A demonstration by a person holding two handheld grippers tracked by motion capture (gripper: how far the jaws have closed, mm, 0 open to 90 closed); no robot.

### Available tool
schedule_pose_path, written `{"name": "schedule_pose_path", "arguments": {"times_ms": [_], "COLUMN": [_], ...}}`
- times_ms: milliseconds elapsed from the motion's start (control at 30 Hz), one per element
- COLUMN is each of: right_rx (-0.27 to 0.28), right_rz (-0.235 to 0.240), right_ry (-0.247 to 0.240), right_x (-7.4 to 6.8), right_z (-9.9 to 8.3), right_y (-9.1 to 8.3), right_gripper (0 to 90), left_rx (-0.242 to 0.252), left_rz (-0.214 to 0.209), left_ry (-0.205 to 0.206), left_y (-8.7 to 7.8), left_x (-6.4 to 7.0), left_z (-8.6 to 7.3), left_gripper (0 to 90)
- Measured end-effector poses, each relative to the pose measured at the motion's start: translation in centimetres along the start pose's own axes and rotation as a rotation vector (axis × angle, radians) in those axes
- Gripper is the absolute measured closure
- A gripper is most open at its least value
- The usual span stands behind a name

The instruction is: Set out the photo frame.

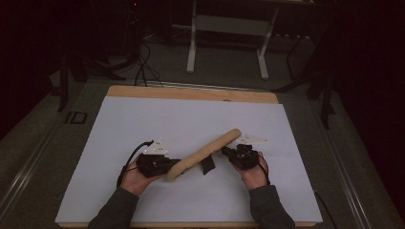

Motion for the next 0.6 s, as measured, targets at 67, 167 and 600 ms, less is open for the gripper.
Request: {"name": "schedule_pose_path", "arguments": {"times_ms": [67, 167, 600], "right_rx": [-0.002, 0.001, 0.002], "right_rz": [0.000, 0.005, 0.014], "right_ry": [-0.002, -0.002, -0.012], "right_x": [-0.1, -0.2, -0.7], "right_z": [0.0, 0.1, 0.4], "right_y": [0.0, 0.1, 0.4], "right_gripper": [90.0, 90.0, 90.0], "left_rx": [0.001, -0.002, -0.005], "left_rz": [-0.004, -0.009, -0.037], "left_ry": [0.002, 0.008, 0.022], "left_y": [0.1, 0.2, 0.9], "left_x": [0.2, 0.3, 1.1], "left_z": [0.0, 0.1, 0.4], "left_gripper": [90.0, 90.0, 90.0]}}
Point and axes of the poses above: each handheld gripper's, and its own axes: y roughly forward along the jaws, z roughly out of its top, x roughly to its right, the point moved 2 cm from there along y, roughly forward along the jaws
